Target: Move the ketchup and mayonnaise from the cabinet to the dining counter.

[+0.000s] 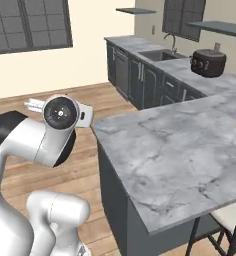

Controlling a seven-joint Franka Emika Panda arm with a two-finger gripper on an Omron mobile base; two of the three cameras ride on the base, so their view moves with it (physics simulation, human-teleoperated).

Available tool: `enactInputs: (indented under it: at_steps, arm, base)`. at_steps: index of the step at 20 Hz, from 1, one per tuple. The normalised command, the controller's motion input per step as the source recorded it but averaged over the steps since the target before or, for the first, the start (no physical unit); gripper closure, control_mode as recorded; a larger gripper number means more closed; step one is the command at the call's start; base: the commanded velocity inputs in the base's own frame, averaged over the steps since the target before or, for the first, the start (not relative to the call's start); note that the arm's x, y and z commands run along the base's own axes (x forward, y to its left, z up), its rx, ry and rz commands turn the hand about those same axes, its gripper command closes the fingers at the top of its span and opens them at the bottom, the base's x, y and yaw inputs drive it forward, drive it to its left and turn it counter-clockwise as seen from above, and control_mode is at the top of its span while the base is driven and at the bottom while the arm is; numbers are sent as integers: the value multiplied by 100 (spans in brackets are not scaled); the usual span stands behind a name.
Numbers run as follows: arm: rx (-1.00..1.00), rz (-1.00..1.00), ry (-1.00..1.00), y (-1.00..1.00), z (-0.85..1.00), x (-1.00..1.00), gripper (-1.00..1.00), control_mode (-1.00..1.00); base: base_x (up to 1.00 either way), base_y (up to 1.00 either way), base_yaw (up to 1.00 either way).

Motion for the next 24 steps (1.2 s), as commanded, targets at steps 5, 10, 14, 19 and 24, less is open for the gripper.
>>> enactInputs:
  at_steps: [5,10,14,19,24]
  arm:
    - [0,0,0,0,0,0,100,100]
    - [0,0,0,0,0,0,100,100]
    - [0,0,0,0,0,0,100,100]
    - [0,0,0,0,0,0,100,100]
    - [1,-4,0,-1,0,36,100,-100]
  base:
    - [3,-46,-72]
    - [26,-41,-64]
    - [73,-4,-47]
    - [96,6,-36]
    - [45,4,-18]
